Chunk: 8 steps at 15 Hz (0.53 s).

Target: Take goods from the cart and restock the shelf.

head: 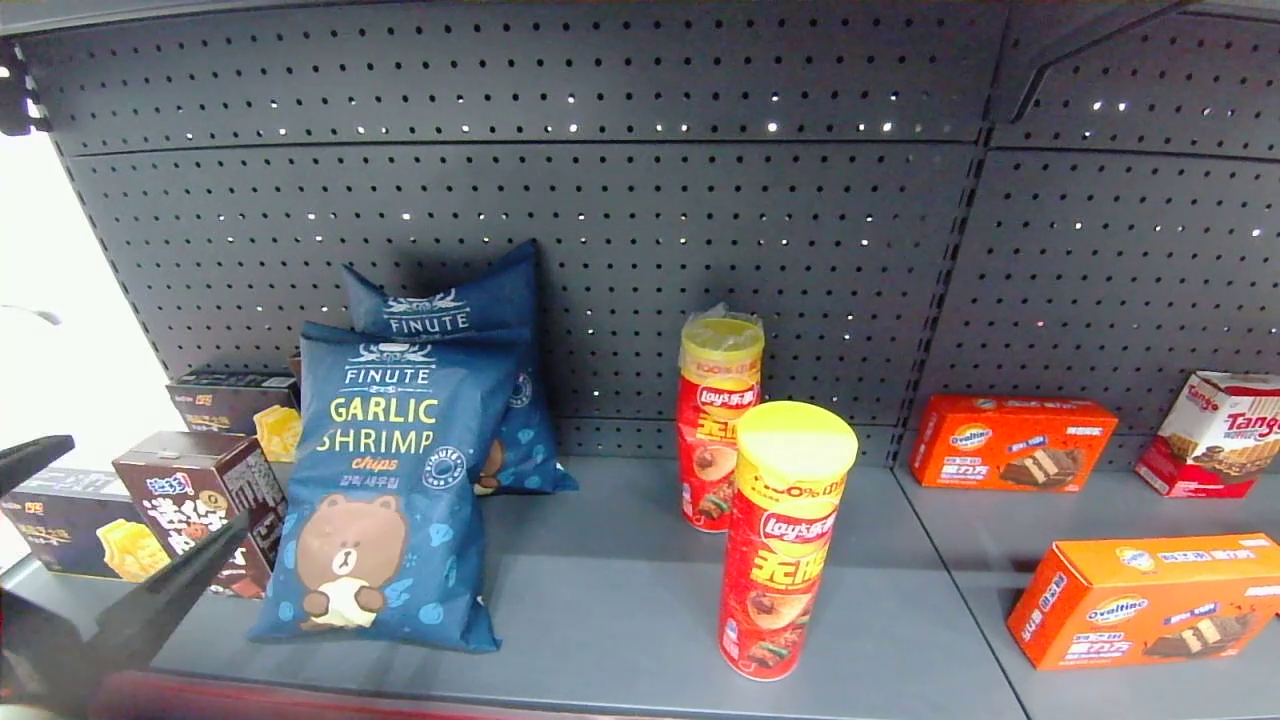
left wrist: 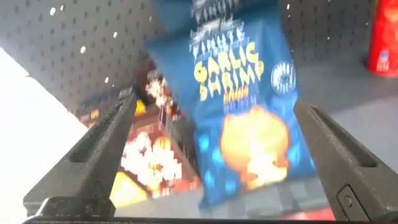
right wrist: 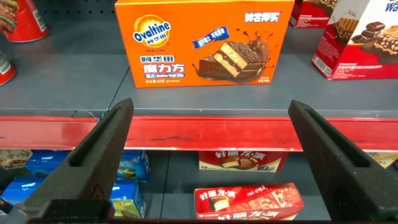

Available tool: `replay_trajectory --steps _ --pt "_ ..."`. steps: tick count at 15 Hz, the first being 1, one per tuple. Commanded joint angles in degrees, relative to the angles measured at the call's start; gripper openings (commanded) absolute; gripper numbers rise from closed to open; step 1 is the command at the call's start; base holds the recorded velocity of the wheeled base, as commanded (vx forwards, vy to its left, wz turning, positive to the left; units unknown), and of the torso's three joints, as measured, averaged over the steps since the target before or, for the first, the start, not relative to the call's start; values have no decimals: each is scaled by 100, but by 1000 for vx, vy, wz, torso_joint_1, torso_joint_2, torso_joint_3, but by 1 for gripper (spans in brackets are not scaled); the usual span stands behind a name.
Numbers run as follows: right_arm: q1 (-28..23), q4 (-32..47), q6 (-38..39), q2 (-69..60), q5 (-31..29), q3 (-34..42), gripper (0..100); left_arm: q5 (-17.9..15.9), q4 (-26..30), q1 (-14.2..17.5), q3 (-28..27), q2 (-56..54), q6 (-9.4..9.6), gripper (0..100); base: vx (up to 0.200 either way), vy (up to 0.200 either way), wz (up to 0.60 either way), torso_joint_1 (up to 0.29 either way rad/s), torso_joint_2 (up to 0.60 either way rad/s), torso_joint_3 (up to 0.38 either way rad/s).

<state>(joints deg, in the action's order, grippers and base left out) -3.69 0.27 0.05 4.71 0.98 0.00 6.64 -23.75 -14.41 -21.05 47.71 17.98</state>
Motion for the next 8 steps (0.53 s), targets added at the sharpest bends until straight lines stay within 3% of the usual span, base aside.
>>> replay_trajectory --steps 1,8 --pt "0 0 -5 4 -1 0 100 12 54 26 471 -720 -5 100 0 0 0 0 0 0" --pt "0 0 -5 4 -1 0 100 4 1926 228 602 -2267 -146 100 0 0 0 0 0 0"
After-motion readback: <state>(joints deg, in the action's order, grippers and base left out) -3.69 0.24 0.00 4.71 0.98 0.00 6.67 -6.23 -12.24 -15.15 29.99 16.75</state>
